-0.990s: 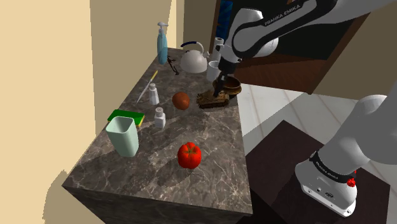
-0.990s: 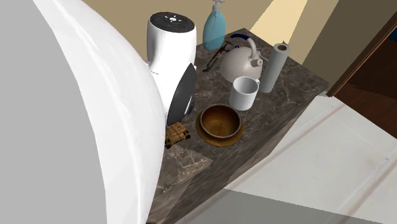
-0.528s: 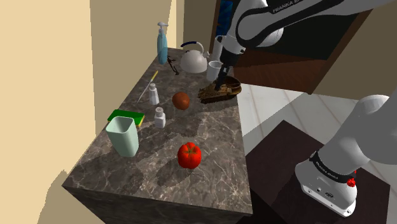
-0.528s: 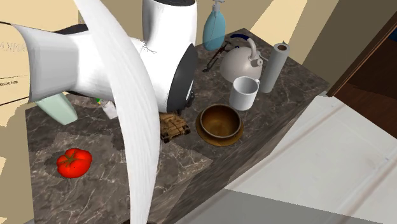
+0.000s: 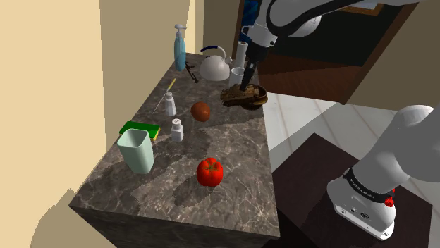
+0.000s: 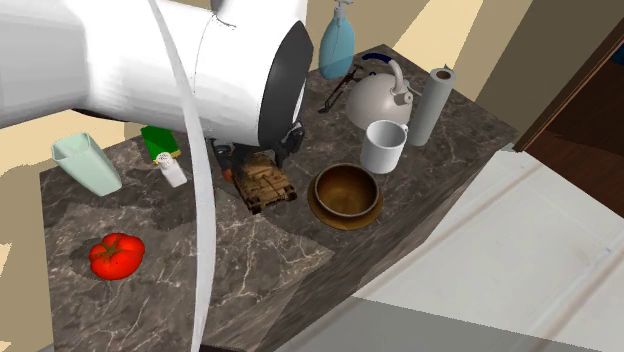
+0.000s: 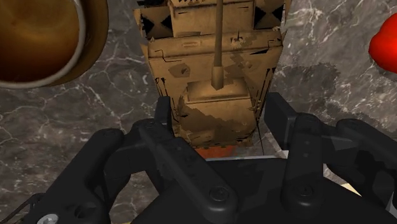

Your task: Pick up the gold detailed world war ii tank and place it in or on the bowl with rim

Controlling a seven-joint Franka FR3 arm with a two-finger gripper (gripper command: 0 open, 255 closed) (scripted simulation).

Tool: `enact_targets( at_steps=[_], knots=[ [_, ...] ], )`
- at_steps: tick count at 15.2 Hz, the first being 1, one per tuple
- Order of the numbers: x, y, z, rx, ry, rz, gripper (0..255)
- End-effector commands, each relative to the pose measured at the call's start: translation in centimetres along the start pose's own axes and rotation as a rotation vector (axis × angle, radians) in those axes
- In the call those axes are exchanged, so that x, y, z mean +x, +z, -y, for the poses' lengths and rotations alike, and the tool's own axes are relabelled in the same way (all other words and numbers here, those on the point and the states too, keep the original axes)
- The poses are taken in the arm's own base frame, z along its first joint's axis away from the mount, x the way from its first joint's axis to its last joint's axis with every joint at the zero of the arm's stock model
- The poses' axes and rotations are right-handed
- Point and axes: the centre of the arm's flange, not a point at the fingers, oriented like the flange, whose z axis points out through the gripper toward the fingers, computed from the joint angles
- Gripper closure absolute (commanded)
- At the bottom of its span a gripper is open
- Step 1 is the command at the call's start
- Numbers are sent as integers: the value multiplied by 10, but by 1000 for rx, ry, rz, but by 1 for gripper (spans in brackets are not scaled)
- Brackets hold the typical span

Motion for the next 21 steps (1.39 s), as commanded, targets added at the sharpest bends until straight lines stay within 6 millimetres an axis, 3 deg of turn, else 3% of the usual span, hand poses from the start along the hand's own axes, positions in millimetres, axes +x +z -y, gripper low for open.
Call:
enact_targets(
  at_steps=[1, 7, 20, 21],
  knots=[
    [2, -11, 1, 0, 0, 0, 255],
    [6, -39, 4, 0, 0, 0, 255],
    [-35, -89, -155, 0, 0, 0, 255],
    [-36, -84, -156, 0, 0, 0, 255]
  ],
)
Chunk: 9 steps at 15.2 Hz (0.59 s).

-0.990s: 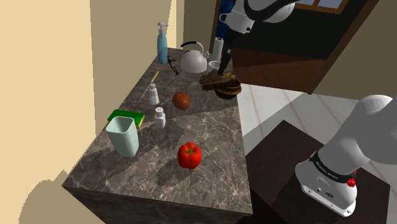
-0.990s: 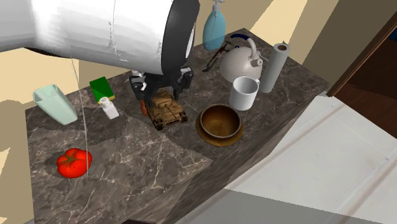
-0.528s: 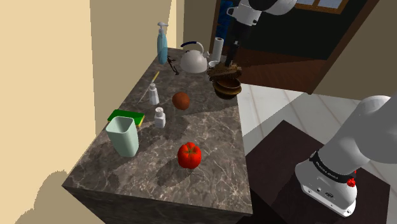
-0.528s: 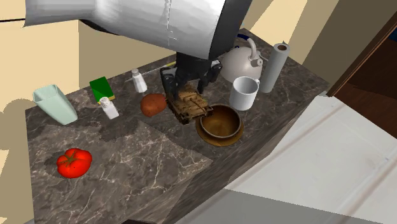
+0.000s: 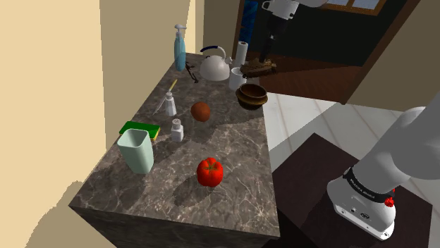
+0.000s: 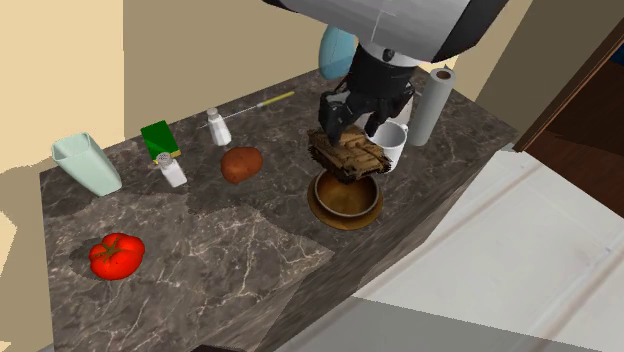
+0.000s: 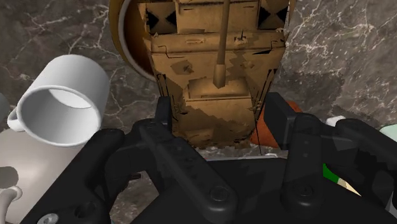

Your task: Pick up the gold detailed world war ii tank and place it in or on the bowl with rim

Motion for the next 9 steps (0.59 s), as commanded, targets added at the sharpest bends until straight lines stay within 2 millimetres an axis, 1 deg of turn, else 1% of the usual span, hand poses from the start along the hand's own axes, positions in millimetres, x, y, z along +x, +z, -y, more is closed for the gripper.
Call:
enact_targets(
  at_steps=[1, 9],
  knots=[
    [-3, 4, -9, 0, -1, 0, 255],
    [-10, 46, -14, 0, -1, 0, 255]
  ],
)
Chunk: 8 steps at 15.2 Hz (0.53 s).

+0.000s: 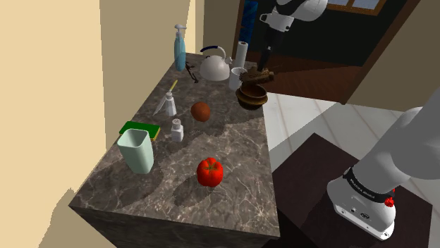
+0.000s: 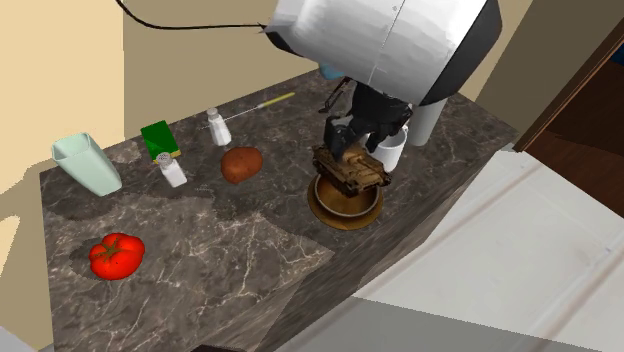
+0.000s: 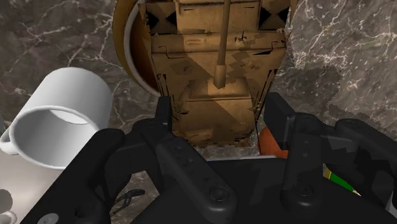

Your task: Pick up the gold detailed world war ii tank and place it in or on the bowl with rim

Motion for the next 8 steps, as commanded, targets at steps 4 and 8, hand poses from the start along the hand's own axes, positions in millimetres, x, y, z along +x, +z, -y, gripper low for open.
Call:
enact_targets(
  at_steps=[4, 8],
  knots=[
    [-5, 25, -2, -1, 0, -1, 255],
    [-8, 47, -5, -1, 0, -1, 255]
  ],
)
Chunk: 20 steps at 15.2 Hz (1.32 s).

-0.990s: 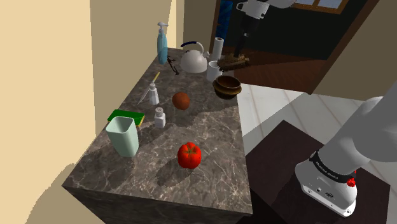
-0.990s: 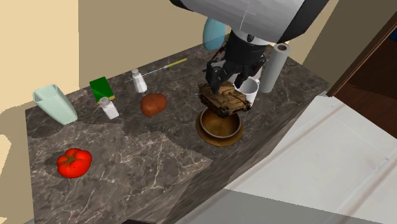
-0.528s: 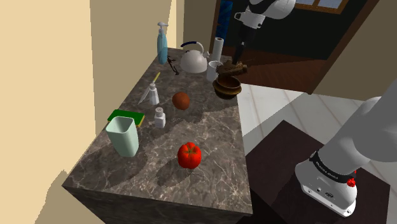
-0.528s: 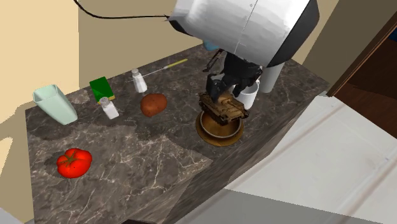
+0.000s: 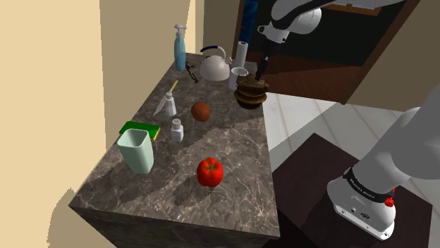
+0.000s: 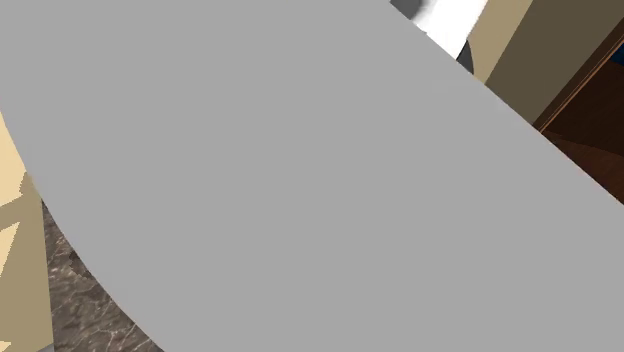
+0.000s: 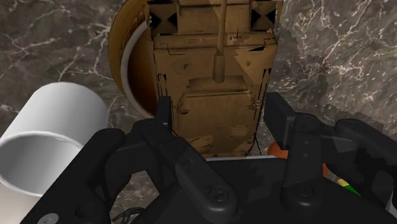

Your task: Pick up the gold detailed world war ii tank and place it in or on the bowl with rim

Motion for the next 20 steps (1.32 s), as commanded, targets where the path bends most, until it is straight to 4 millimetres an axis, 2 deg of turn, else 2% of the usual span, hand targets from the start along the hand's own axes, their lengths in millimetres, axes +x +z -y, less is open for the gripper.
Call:
enact_targets(
  at_steps=[1, 8, 9, 14, 18, 20],
  knots=[
    [-1, 6, -1, -1, 0, -1, 255],
    [-1, 6, -1, -1, 0, -1, 255],
    [-1, 6, -1, -1, 0, -1, 0],
    [-1, 6, -1, -1, 0, -1, 0],
    [-1, -44, -1, -1, 0, -1, 0],
    [-1, -44, -1, -1, 0, -1, 0]
  ],
)
